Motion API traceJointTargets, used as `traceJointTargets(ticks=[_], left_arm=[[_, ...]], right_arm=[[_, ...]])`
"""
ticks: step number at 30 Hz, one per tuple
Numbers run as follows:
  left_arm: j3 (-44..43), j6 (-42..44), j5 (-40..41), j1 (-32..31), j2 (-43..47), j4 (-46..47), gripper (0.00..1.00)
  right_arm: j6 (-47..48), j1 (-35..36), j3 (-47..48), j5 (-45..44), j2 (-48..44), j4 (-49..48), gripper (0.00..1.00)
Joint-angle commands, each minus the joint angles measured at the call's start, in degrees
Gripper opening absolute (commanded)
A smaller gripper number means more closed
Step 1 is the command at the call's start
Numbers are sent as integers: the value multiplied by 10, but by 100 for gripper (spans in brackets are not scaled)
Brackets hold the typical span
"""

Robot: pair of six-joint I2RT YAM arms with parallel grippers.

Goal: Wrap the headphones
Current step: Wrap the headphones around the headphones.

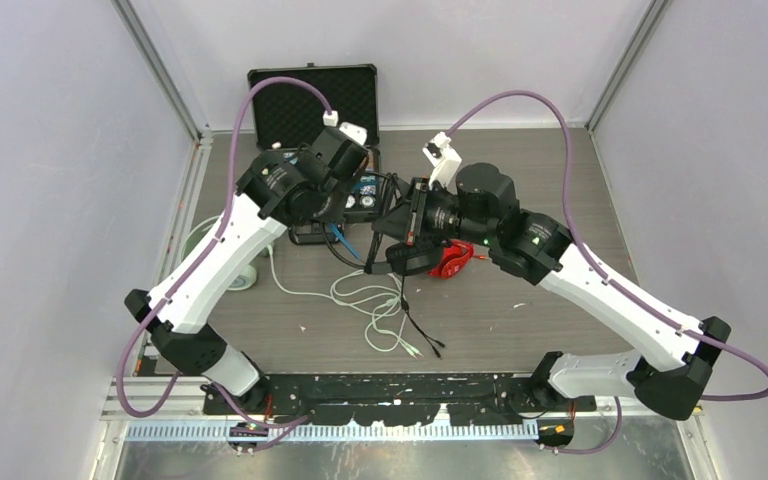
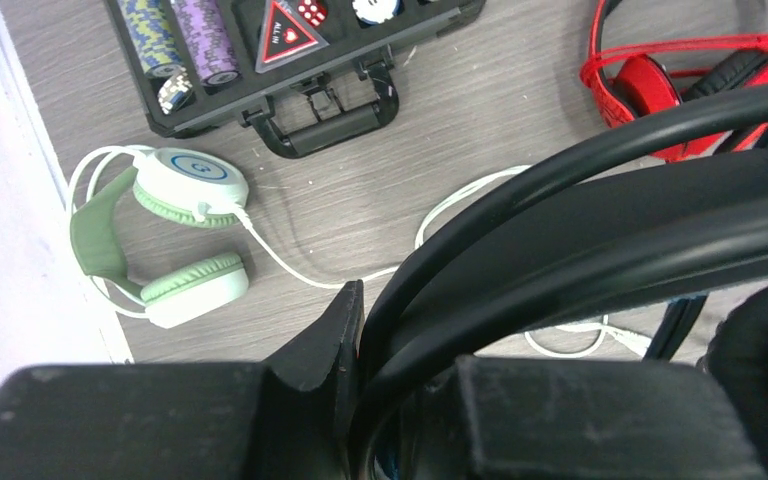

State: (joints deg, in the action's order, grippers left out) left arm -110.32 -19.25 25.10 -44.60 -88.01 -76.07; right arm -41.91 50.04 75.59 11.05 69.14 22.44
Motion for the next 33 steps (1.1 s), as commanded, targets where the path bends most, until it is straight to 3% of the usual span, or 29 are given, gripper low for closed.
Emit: traceJointTargets(ticks=[1, 8, 15, 28, 33], left_arm=[[-59, -123, 121, 37, -20, 57, 0], [-66, -139, 127, 46, -29, 53, 0], [-24, -166, 33, 114, 1, 91, 0], [-10, -191, 43, 122, 16, 114, 0], [-10, -194, 38, 131, 19, 114, 0]], right_arm=[[38, 30, 54, 22, 4, 25, 7], [49, 37, 110, 15, 57, 25, 7], [44, 51, 94, 16, 55, 17, 7], [55, 60, 135, 18, 100, 9, 13], [58, 62, 130, 16, 105, 16, 8]])
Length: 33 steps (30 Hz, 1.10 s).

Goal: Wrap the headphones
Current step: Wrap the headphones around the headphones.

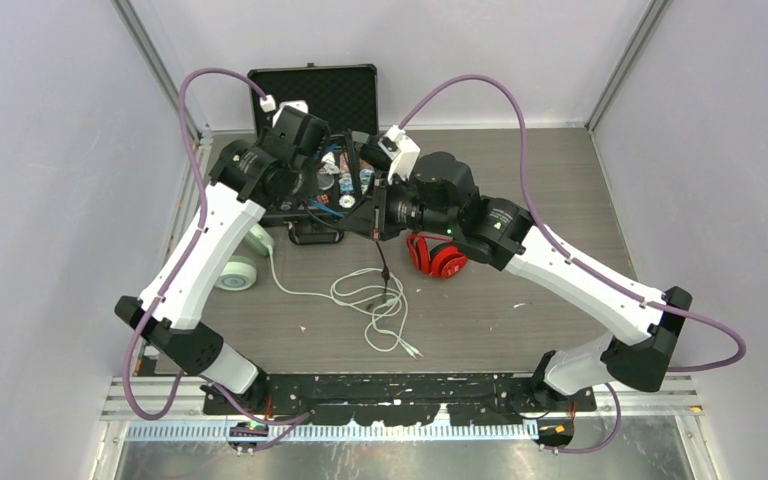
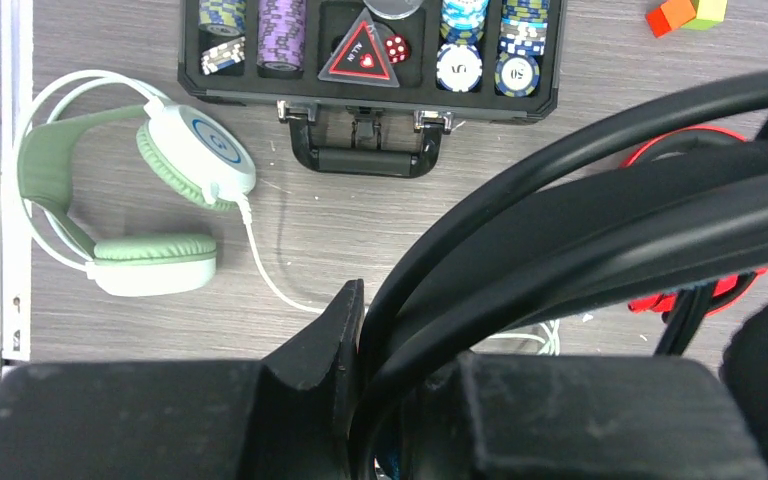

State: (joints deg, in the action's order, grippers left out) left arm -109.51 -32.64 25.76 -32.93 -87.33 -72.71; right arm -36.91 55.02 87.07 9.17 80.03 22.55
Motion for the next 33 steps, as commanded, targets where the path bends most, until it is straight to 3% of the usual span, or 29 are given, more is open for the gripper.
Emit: traceJointTargets(ticks=[1, 12, 18, 24, 33], left_arm=[[-18, -63, 27, 17, 14, 81, 0], [-13, -110, -60, 37, 53, 113, 0], [-17, -123, -69, 37, 71, 124, 0], [-8, -127, -87, 37, 80, 138, 0], [49, -99, -148, 37, 121, 213, 0]], right_arm=[[7, 14, 8, 37, -7, 11, 8], [86, 24, -114, -4, -78, -47, 9], [126, 28, -189, -30, -119, -114, 10], [157, 30, -235, -50, -117, -144, 15], [169, 29, -298, -74, -101, -230, 13]])
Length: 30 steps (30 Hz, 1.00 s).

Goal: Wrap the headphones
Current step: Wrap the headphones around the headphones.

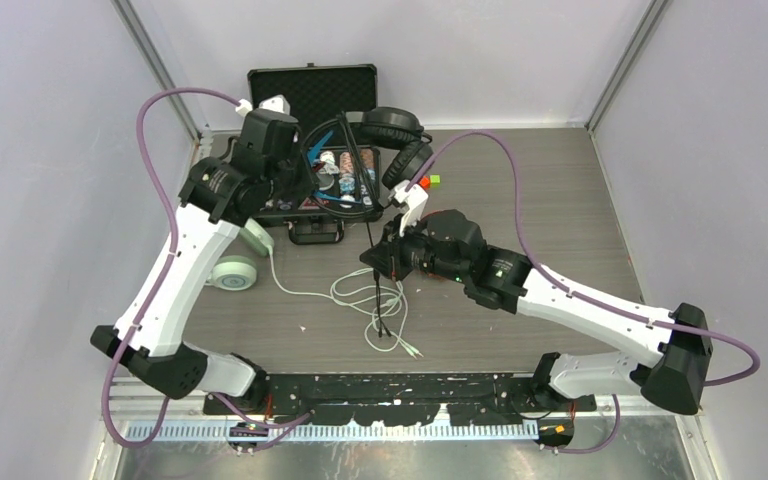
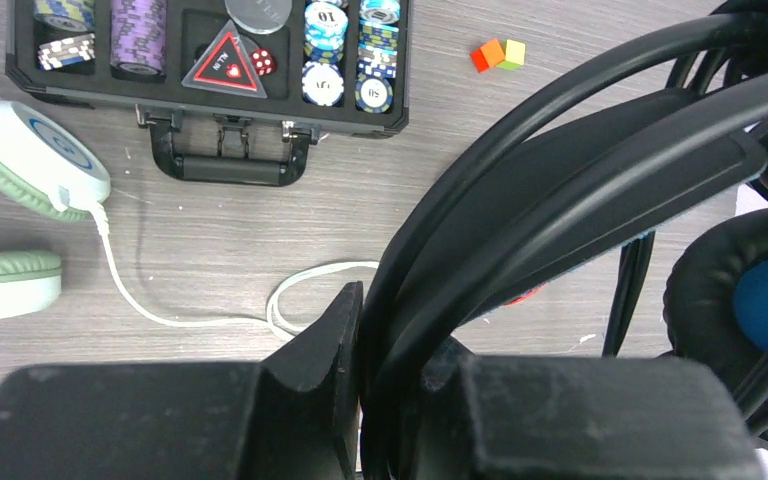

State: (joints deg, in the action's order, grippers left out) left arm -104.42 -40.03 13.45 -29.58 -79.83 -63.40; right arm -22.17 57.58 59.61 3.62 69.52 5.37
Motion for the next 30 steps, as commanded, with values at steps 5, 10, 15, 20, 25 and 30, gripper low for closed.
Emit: traceJointTargets(ticks=[5, 10, 15, 20, 25, 30], left_arm=[[-14, -23, -24, 3, 49, 110, 0], [-20, -28, -33, 3, 46, 103, 0], [-29, -6, -40, 3, 36, 93, 0], [-32, 57, -21, 3, 28, 74, 0], [-68, 78, 20, 3, 27, 51, 0], [-103, 53, -34, 3, 12, 39, 0]], right_arm=[[25, 4, -86, -13, 9, -152, 14], [20, 4, -132, -3, 17, -243, 16], [24, 4, -140, -11, 17, -282, 16], [35, 4, -150, -76, -8, -283, 14], [57, 4, -190, -118, -40, -297, 9], [70, 4, -217, -98, -43, -323, 12]])
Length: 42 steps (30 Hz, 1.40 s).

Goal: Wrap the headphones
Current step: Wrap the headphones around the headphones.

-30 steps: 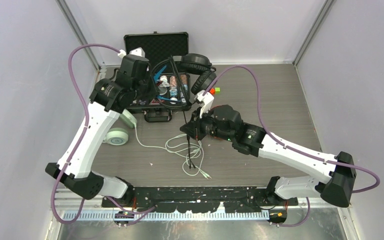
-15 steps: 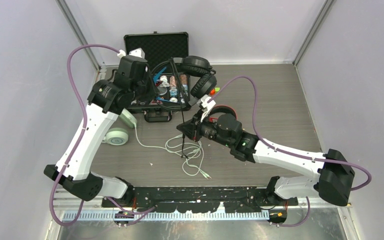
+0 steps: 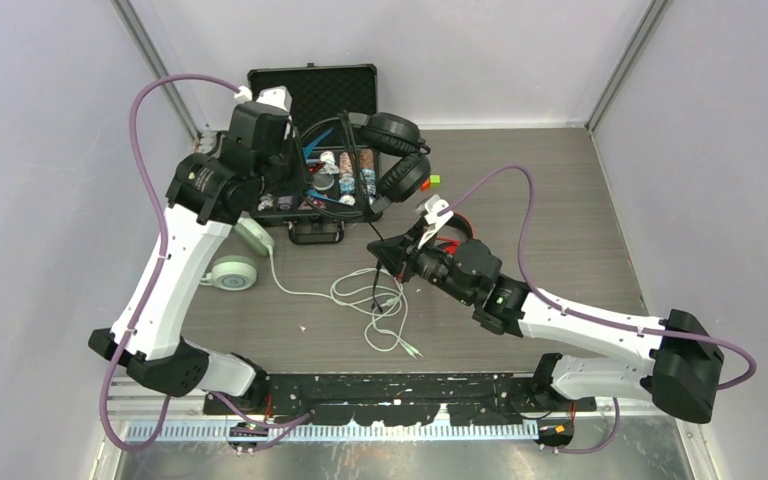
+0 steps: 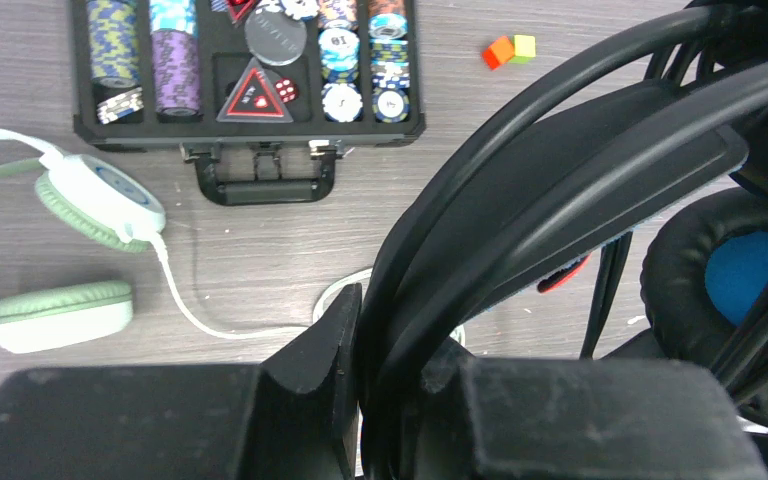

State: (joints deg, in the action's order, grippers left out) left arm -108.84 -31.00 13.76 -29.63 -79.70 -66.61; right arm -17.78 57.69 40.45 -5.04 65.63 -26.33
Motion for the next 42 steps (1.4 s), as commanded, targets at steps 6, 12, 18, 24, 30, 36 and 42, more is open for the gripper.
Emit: traceJointTargets(ticks=[6, 12, 18, 24, 30, 36, 42], left_arm=[[-68, -59, -62, 0, 1, 61, 0], [-75, -48, -43, -4, -8, 56, 0], [-108, -52, -36, -10, -32, 43, 0], [-137, -59, -36, -19, -46, 33, 0], [-161, -63, -37, -26, -57, 23, 0], [-173, -64, -37, -30, -61, 18, 0], [-176, -64, -35, -33, -63, 18, 0]], right_arm=[[36, 3, -17, 35, 15, -45, 17], [39, 2, -11, 31, 28, -78, 23], [44, 3, -28, 66, 36, -120, 37], [58, 3, -46, 72, 54, -170, 46], [69, 3, -64, 53, 71, -202, 49], [78, 3, -79, 52, 79, -204, 51], [74, 3, -75, 28, 67, -182, 52]])
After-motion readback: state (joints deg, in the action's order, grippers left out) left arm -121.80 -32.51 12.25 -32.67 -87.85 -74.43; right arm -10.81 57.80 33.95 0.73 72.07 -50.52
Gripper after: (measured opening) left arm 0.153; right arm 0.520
